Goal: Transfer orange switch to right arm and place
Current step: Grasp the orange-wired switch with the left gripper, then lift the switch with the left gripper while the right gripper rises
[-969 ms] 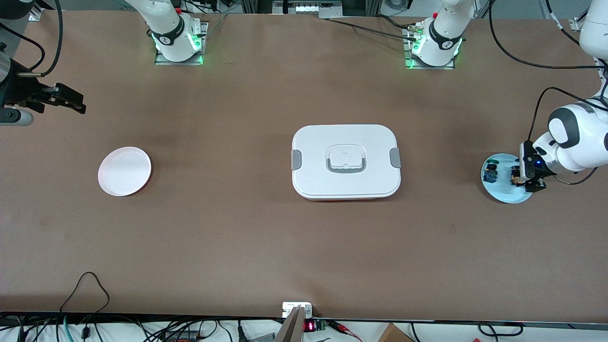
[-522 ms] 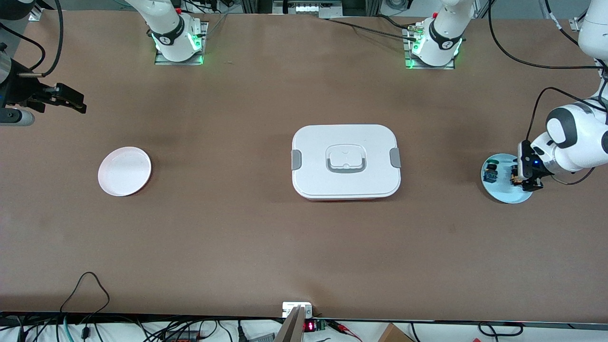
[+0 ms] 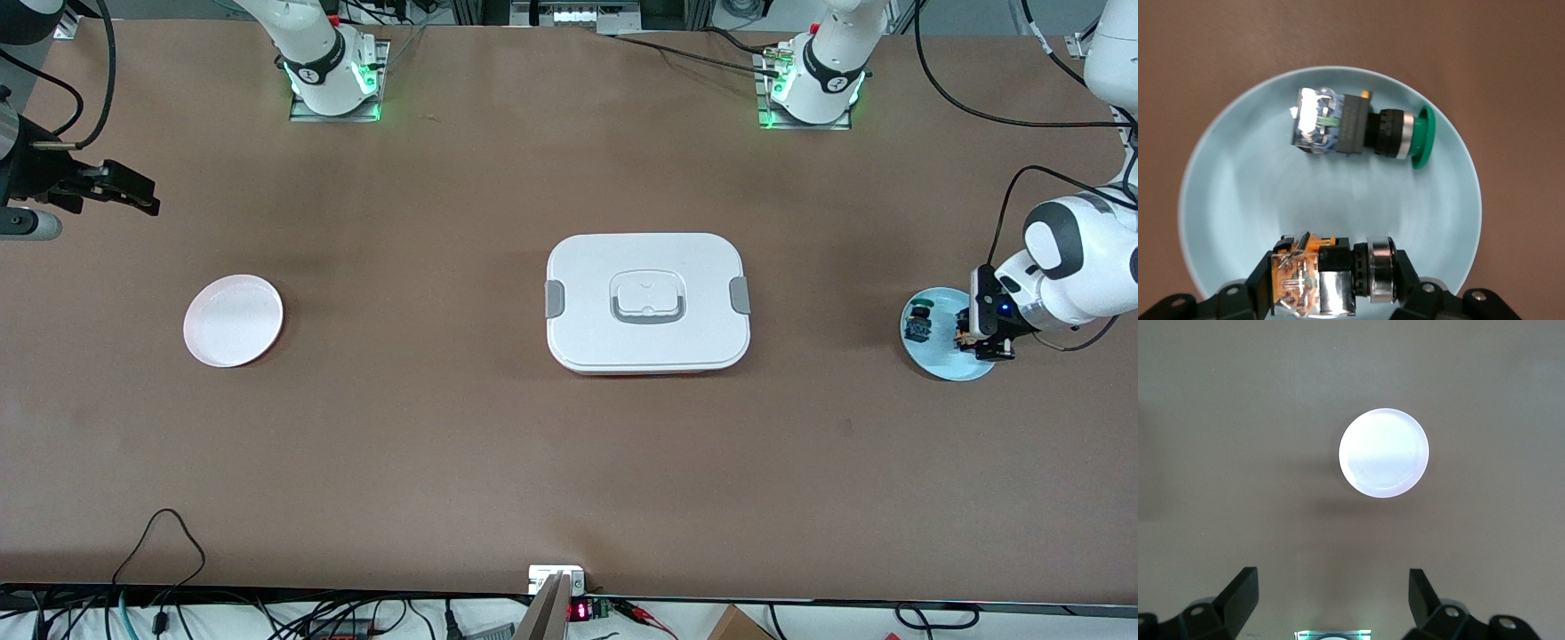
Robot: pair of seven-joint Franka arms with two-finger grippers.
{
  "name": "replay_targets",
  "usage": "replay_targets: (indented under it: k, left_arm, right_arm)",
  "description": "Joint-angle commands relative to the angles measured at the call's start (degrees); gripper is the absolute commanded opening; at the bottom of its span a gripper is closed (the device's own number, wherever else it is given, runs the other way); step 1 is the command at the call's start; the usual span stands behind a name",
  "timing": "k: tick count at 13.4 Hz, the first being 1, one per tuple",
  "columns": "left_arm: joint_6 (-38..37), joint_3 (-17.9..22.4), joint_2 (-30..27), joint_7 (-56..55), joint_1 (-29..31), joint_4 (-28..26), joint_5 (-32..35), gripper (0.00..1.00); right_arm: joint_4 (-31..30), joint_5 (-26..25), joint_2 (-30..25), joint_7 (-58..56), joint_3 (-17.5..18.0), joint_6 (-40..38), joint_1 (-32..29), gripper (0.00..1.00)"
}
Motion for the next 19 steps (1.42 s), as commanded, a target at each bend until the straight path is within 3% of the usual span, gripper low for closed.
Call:
replay_targets:
  k: [1,3,6,8,13,15,19]
  left_arm:
    - [-3.41,-2.19,-6.23,0.83,0.65,-0.25,0.29,0.00]
    - [-8.99,-3.94,-9.76,-4.07,0.39,2.71,0.29,0.00]
    - [-27.00,-5.09,-11.51,-13.55,0.30,11.41,0.38,0.00]
    - [-35.10,-7.98,-15.46,-19.71,0.39,14.85,0.73,0.00]
    - [-42.07,-15.62,-23.47,-31.40,0.48,16.79,-0.23,0.00]
    - [-47.68,-17.57,-23.39,-35.82,0.48,20.73,-4.95,0.00]
    - [-52.28,-18.01,-22.86,-37.41,0.21,21.10,-25.06,0.00]
  right_arm:
    - [0.53,0.67,-0.47,-0.21,0.72,-0.89,0.11,1.00]
    - [0.53,0.49,-0.39,-0.30,0.72,-0.54,0.02,1.00]
    - [0.61,0.67,0.05,-0.39,0.46,-0.10,-0.33,1.00]
    - [0.61,0.93,0.05,0.31,0.37,-0.01,-0.33,1.00]
    - [0.70,5.93,0.05,0.49,-0.51,0.08,-0.86,1.00]
    - [0.70,6.29,1.01,-0.21,-0.60,0.16,-0.95,1.00]
    - [0.70,6.20,0.84,0.14,-0.16,-0.36,-0.24,1.00]
